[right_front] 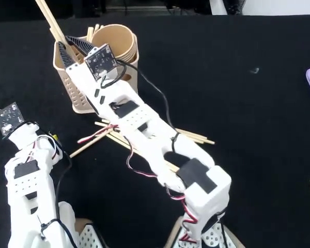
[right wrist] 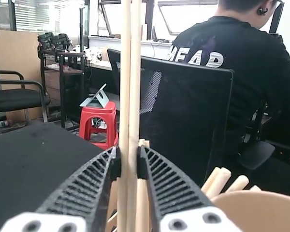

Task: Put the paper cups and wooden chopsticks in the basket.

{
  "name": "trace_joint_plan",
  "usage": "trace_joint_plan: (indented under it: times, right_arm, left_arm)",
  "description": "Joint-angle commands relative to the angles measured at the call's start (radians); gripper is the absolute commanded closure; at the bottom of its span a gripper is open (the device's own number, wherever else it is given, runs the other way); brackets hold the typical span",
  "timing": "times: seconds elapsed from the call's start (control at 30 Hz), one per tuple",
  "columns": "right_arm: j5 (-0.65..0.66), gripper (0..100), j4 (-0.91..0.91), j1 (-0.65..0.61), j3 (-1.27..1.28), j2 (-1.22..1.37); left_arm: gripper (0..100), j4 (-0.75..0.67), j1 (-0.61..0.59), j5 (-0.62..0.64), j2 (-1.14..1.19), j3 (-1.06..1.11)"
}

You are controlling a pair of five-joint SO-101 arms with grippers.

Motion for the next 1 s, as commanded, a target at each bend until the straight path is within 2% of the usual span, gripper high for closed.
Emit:
trace_joint_plan:
  times: [0.0, 0.1, 0.3, 0.97]
  right_arm:
    - [0.003, 90.5, -0.003, 0.021, 0.041, -0.053]
    - [0.003, 87.1, 0.003, 0.02, 0.065, -0.071]
    - [0.003, 90.7, -0.003, 0.023, 0.065, -0.093]
    - [0.006, 90.6, 0.006, 0.02, -0.059, -0.274]
  left_arm:
    - [84, -0.012, 0.005, 0.005, -0.018, -0.002]
    - [84, -0.012, 0.005, 0.005, -0.018, -0.002]
    - [84, -0.012, 0.005, 0.005, -0.018, -0.002]
    - [84, -0.012, 0.005, 0.005, -0.018, -0.002]
